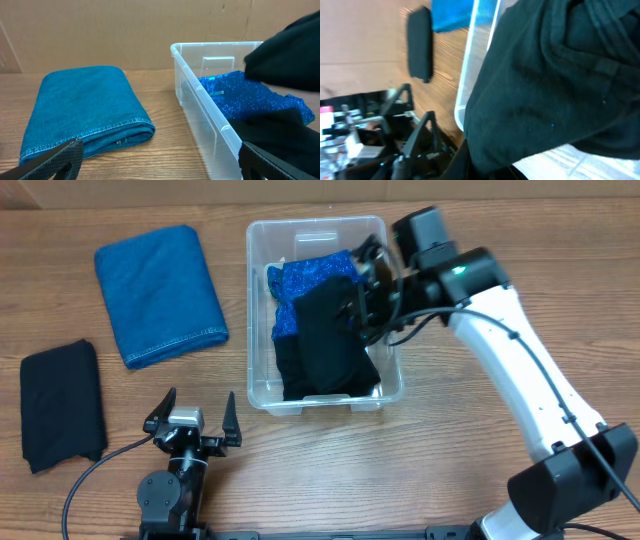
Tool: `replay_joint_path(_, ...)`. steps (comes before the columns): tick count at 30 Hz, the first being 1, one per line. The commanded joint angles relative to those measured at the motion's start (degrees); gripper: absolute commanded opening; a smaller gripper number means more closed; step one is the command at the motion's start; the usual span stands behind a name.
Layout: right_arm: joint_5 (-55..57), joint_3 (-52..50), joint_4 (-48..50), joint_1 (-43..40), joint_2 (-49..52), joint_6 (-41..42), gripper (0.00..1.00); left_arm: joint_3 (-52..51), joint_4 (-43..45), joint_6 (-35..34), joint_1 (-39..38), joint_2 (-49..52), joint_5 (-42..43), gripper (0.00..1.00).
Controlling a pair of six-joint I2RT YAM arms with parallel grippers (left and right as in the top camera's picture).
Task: Pack container
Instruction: 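Carry the black cloth with the right gripper over the bin, then lower the black cloth onto the bin's right side and press it down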
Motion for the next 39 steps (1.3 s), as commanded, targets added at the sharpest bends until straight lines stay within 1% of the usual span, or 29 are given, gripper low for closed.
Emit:
replay_joint_path(1,10.6,0.9,0.3,4.9,-0.8,5.9,0.04,-0.2,0.0,1.1,-0.1,-0.5,0.0,1.0)
replay_joint_path(4,14.7,0.9,0.6,8.6,-0.2,10.0,0.04,-0.2,0.0,1.1,-0.1,-0.5,0.0,1.0)
replay_joint_path(6,16.7,0.9,2.6,10.6,1.0,12.6,0.04,-0.2,0.0,1.1,-0.1,-0.5,0.0,1.0)
replay_joint_path(10,17.2,0.9,9.2,11.8,2.4,13.1,0.04,-0.2,0.0,1.1,-0.1,-0.5,0.0,1.0)
replay_joint_path(12,19.1,0.9,10.3,11.8,2.4,13.1,0.04,-0.2,0.0,1.1,-0.1,-0.5,0.0,1.0)
replay_joint_path(15,22.7,0.9,9.5,11.8,3.0,13.0,0.05,-0.2,0.0,1.1,-0.1,-0.5,0.0,1.0)
replay_joint_path(19,31.1,0.9,5.4,10.3,3.1,12.9,0.06,-0.2,0.0,1.1,-0.1,-0.5,0.0,1.0)
replay_joint_path(24,31.0,0.9,1.9,8.0,3.1,11.1,0.09,-0.2,0.0,1.1,-0.1,-0.5,0.0,1.0)
replay_joint_path(25,31.1,0.9,1.6,8.0,3.1,11.1,0.17,-0.2,0.0,1.1,-0.1,-0.5,0.0,1.0)
replay_joint_path(26,31.5,0.9,1.2,8.0,3.1,11.2,0.41,-0.2,0.0,1.1,-0.1,-0.5,0.0,1.0)
replay_joint_path(27,33.1,0.9,0.4,8.0,3.1,11.2,0.56,-0.2,0.0,1.1,-0.1,-0.5,0.0,1.0)
replay_joint_path(29,35.8,0.9,-1.1,7.9,3.1,11.2,0.81,-0.2,0.0,1.1,-0.1,-0.5,0.0,1.0)
replay_joint_path(31,39.0,0.9,-1.7,7.8,3.1,11.2,0.86,-0.2,0.0,1.1,-0.1,-0.5,0.0,1.0)
replay_joint_path(34,39.4,2.9,-1.9,7.8,3.1,11.1,0.86,-0.2,0.0,1.1,-0.1,-0.5,0.0,1.0)
replay_joint_path(35,38.3,3.7,-1.7,7.8,3.1,9.9,0.86,-0.2,0.0,1.1,-0.1,-0.5,0.0,1.0)
replay_joint_path(36,34.3,4.0,-0.3,7.9,3.1,6.1,0.81,-0.2,0.0,1.1,-0.1,-0.5,0.0,1.0)
replay_joint_path(37,32.2,3.9,0.2,7.9,3.1,5.1,0.73,-0.2,0.0,1.1,-0.1,-0.5,0.0,1.0)
replay_joint_path(38,32.0,3.7,0.3,7.9,3.4,5.4,0.55,-0.2,0.0,1.1,-0.1,-0.5,0.0,1.0)
replay_joint_path(39,32.0,3.3,0.4,7.9,4.2,5.4,0.41,-0.2,0.0,1.1,-0.1,-0.5,0.0,1.0)
